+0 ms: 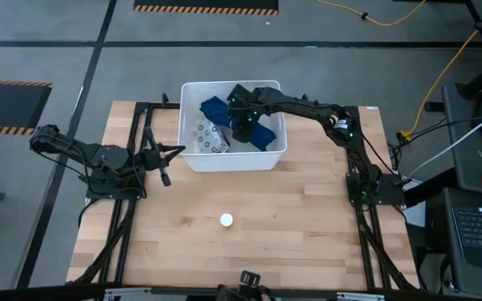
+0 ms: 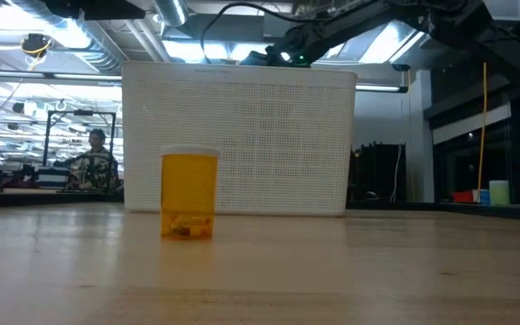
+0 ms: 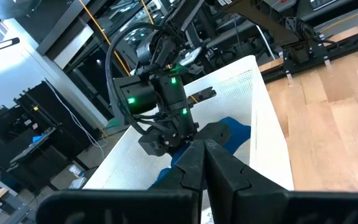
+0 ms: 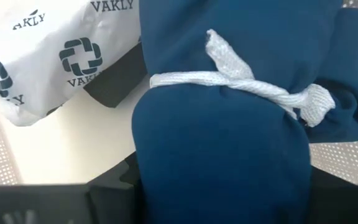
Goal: Pick & place medical supplies in basket/bin
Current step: Put the blue patient gown into the white bin
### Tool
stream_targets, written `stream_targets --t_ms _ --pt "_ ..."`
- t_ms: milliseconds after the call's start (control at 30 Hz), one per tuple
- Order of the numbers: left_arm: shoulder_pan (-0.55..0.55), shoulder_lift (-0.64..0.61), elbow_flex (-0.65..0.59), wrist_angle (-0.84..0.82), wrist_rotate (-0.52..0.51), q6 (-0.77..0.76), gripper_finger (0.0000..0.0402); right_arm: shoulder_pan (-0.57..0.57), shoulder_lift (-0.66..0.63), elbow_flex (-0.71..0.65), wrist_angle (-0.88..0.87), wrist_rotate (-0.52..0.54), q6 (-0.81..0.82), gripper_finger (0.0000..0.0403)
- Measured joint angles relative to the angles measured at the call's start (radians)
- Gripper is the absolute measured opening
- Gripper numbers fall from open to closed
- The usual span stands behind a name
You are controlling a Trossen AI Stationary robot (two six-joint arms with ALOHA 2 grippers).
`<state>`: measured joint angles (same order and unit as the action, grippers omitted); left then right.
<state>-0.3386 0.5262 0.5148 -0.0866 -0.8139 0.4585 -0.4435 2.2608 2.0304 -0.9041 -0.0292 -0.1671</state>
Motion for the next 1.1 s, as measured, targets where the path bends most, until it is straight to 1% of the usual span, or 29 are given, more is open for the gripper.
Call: stream_targets --t_ms 167,267,433,500,567,633,700,967,1100 --pt "0.000 0.000 0.000 0.000 0.000 0.000 0.0011 0.000 0.000 0.000 0.009 0.000 0.004 0.0190" --pt "0.000 0.000 0.000 0.000 0.000 0.000 0.0008 0.000 0.000 0.000 0.012 0.000 0.004 0.0173" --pt "0.000 0.000 0.000 0.000 0.000 0.000 0.0004 0.000 0.000 0.000 0.012 0.001 0.004 0.0131" --pt "0.000 0.000 0.000 0.000 0.000 0.000 0.0004 0.000 0.000 0.000 0.009 0.001 0.004 0.0124" --pt "0.000 0.000 0.000 0.000 0.000 0.000 0.0006 0.000 0.000 0.000 -0.006 0.001 0.004 0.0127" --pt "0.000 0.000 0.000 0.000 0.000 0.000 0.0006 0.000 0.000 0.000 -0.009 0.001 0.005 0.0143" --pt "0.000 0.000 0.000 0.000 0.000 0.000 0.0005 0.000 0.000 0.000 -0.009 0.001 0.004 0.0167" --pt "0.000 0.000 0.000 0.000 0.000 -0.002 0.0005 0.001 0.000 0.000 -0.039 0.002 -0.007 0.0285" --pt "0.000 0.000 0.000 0.000 0.000 -0.002 0.0008 0.001 0.000 0.000 -0.043 0.001 -0.001 0.0319"
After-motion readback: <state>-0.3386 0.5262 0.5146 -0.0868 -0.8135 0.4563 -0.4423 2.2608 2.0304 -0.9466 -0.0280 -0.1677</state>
